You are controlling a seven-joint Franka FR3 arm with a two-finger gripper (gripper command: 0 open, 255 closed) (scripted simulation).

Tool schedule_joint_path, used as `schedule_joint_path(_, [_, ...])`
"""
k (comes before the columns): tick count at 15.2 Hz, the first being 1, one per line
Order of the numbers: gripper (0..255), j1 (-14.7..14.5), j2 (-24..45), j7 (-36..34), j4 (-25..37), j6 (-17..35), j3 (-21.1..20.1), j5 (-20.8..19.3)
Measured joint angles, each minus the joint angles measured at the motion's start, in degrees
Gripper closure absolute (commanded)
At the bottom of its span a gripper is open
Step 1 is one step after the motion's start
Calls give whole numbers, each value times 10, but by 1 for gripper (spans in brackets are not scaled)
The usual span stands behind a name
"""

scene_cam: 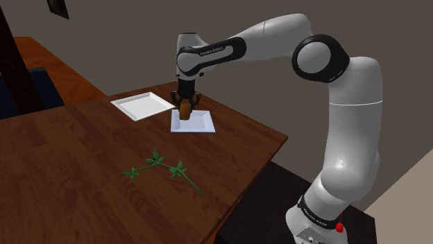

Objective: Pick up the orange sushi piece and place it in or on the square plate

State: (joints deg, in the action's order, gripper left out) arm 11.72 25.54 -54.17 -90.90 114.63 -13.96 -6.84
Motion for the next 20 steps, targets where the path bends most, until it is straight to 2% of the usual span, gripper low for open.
schedule_joint_path(5, [255, 37, 12, 52, 13, 0, 15, 3])
schedule_joint_path(17, [255, 38, 46, 52, -20, 69, 21, -6])
schedule_joint_path(20, [255, 38, 48, 52, -21, 71, 20, -6])
